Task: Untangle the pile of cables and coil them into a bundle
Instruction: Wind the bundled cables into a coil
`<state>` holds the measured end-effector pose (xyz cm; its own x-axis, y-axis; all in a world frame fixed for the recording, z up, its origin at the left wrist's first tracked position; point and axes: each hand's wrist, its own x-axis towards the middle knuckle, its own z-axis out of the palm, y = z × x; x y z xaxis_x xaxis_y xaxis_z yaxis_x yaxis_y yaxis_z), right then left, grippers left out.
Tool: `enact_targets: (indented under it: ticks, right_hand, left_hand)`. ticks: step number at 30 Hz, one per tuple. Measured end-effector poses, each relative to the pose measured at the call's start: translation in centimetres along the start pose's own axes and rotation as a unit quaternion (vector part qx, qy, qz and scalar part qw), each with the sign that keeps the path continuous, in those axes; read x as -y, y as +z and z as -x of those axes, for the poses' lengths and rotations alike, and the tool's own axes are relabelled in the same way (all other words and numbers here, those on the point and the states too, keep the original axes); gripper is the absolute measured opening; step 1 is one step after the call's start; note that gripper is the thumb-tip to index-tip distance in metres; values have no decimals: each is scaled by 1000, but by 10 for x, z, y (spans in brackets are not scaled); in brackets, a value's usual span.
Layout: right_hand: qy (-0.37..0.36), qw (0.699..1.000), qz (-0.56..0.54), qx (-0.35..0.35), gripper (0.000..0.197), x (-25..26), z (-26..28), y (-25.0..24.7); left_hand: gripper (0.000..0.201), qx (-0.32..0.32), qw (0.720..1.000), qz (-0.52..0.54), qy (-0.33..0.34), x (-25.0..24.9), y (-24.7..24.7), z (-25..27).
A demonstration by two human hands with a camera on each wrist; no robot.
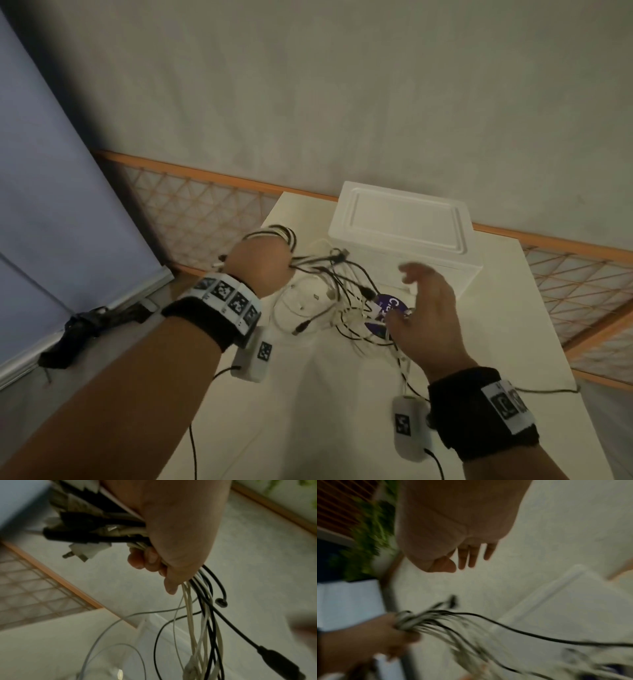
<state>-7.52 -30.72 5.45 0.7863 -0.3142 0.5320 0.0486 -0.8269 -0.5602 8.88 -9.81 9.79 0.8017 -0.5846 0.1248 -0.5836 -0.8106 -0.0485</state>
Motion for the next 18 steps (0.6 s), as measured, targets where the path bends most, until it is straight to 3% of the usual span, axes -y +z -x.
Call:
enact_targets:
  ticks: [2, 4, 7, 10, 12, 16, 18]
  right_hand:
    - [-108, 994, -1, 2, 59, 31, -13, 10]
    - [-117, 986, 45, 110, 70, 45, -21, 29]
    - [22, 973, 27, 228, 52, 32, -18, 49]
    - [149, 944, -34, 292, 20, 1, 2, 49]
    - [185, 929, -45, 318, 19, -10, 11, 46]
    - [68, 928, 220, 293, 26, -35, 8, 34]
    - [76, 909, 300, 278, 27, -53, 11, 18]
  left_hand:
    - [13, 15, 998, -10, 60, -25, 2, 9]
    - [17, 10, 993, -16, 118, -48, 2, 18]
    - [20, -8, 987, -37, 159, -57, 0, 24]
    - [12, 21, 993, -43, 112, -35, 0, 18]
    - [13, 31, 993, -41, 105, -27, 4, 18]
    - [12, 56, 996, -24, 72, -22, 16, 19]
    - [16, 52, 997, -24, 42, -9, 20, 16]
